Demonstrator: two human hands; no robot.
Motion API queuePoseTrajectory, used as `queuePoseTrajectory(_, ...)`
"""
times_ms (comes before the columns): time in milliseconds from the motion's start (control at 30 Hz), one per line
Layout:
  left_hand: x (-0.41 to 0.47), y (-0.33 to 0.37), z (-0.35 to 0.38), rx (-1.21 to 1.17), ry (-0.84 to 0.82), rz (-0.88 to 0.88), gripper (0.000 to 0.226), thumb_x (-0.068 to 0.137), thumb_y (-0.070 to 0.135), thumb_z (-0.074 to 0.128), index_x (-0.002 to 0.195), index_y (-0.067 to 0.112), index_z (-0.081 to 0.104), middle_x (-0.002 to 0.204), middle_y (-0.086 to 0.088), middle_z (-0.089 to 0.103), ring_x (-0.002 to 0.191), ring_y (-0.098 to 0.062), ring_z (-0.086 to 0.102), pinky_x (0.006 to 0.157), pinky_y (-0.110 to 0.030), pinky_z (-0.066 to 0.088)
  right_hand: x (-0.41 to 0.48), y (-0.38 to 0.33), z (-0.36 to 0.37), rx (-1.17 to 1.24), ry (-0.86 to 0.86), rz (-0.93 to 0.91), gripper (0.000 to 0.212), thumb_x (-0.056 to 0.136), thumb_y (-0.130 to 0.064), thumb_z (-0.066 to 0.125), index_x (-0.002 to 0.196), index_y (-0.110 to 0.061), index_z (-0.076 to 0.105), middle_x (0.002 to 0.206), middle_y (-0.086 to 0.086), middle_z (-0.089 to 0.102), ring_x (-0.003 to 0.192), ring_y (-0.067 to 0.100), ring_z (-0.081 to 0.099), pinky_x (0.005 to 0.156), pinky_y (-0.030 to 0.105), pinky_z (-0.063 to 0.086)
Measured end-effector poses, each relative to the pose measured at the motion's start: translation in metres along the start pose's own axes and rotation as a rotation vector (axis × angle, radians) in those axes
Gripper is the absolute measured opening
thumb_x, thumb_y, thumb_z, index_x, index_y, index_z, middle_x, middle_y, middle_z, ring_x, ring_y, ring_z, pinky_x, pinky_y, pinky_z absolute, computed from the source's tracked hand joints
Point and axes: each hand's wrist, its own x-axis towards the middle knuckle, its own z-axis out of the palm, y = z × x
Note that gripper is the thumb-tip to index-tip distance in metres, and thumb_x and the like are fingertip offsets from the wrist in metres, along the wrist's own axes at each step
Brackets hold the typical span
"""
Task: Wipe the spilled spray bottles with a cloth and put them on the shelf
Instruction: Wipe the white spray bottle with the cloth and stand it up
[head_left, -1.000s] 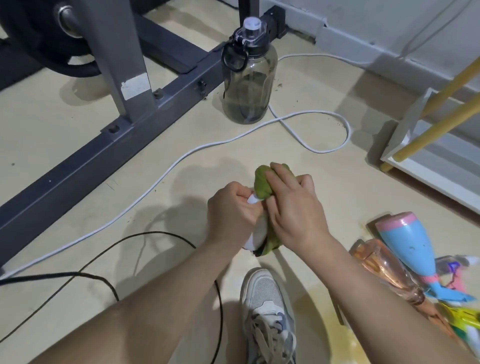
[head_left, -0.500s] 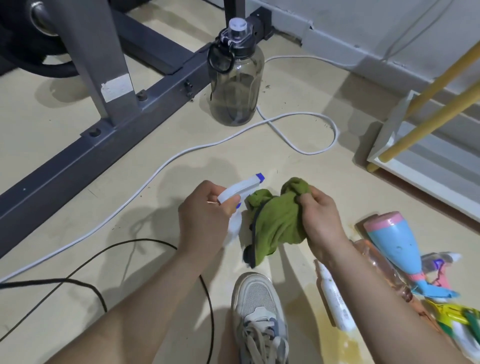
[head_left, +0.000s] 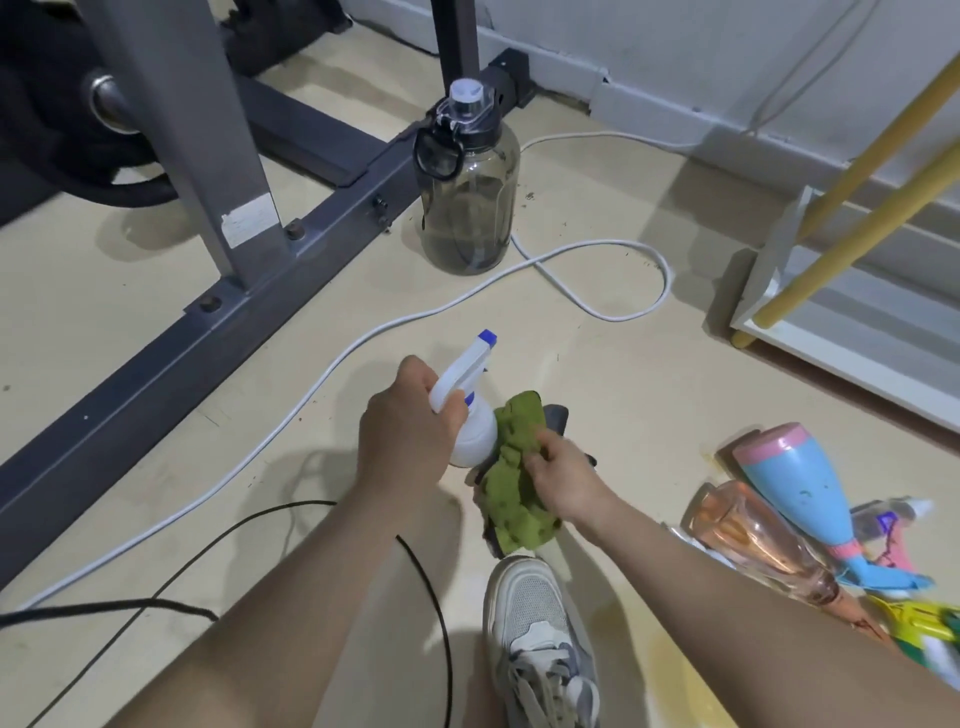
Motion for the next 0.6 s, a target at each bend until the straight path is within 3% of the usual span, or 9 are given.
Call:
queuePoseTrajectory(100,0.003,0.011,-0.01,0.052,-0.133,-0.073,0.037,0.082,0.042,0.068,0.1,0.016,0.05,0.087,0.002,0.062,0.078,-0.024,0.058,0.06,-0.029,0.039,-0.021,-0.029,-0.033,0.386,0.143,0.065,0.025,0.1,-0.007,0.042,0.108,-0.012,0.065,0.105,0.013,0.072,0.093,0.029,0.07,0.089,0.042,0.057)
queuePoseTrajectory(233,-0.008,0.035,-0.049,0.116,-0.242,-0.076,0.051,0.08,0.046,0.068,0.119,0.022,0.046,0.099,0.003,0.057,0.086,-0.021,0.06,0.069,-0.029,0.044,-0.07,-0.077,-0.081,0.526,0.179,0.047,0.018,0.102,-0.012,0.049,0.109,-0.01,0.065,0.092,0.012,0.071,0.08,0.028,0.068,0.076,0.039,0.054)
queuePoseTrajectory(333,-0.027,0.068,-0.09,0.104,-0.205,0.012,0.031,0.086,0.035,0.062,0.113,0.022,0.056,0.101,0.005,0.061,0.092,-0.022,0.06,0.075,-0.03,0.045,-0.118,-0.116,-0.112,0.495,0.166,-0.036,0.017,0.101,-0.013,0.052,0.111,-0.007,0.065,0.094,0.014,0.071,0.079,0.028,0.068,0.073,0.038,0.056)
queuePoseTrajectory(400,-0.049,0.099,-0.119,-0.05,-0.209,0.108,0.014,0.088,0.028,0.059,0.098,0.023,0.066,0.099,0.004,0.069,0.097,-0.023,0.063,0.083,-0.031,0.05,-0.157,-0.145,-0.134,0.422,0.135,-0.099,0.017,0.1,-0.012,0.053,0.112,-0.006,0.064,0.099,0.017,0.071,0.085,0.03,0.068,0.085,0.047,0.055)
queuePoseTrajectory(467,-0.073,0.129,-0.137,-0.269,-0.315,0.164,0.008,0.088,0.025,0.063,0.092,0.022,0.07,0.094,-0.001,0.072,0.095,-0.023,0.066,0.086,-0.035,0.054,-0.188,-0.174,-0.152,0.337,0.108,-0.159,0.013,0.098,-0.009,0.057,0.109,-0.008,0.064,0.1,0.017,0.071,0.088,0.03,0.068,0.088,0.05,0.055)
queuePoseTrajectory(600,-0.139,0.196,-0.166,-0.584,-0.47,0.263,0.036,0.088,0.025,0.071,0.119,0.021,0.054,0.094,0.001,0.067,0.076,-0.008,0.065,0.063,-0.024,0.049,-0.279,-0.229,-0.194,0.228,0.196,-0.285,0.008,0.091,-0.005,0.066,0.087,-0.011,0.062,0.089,0.013,0.071,0.083,0.028,0.07,0.082,0.043,0.06)
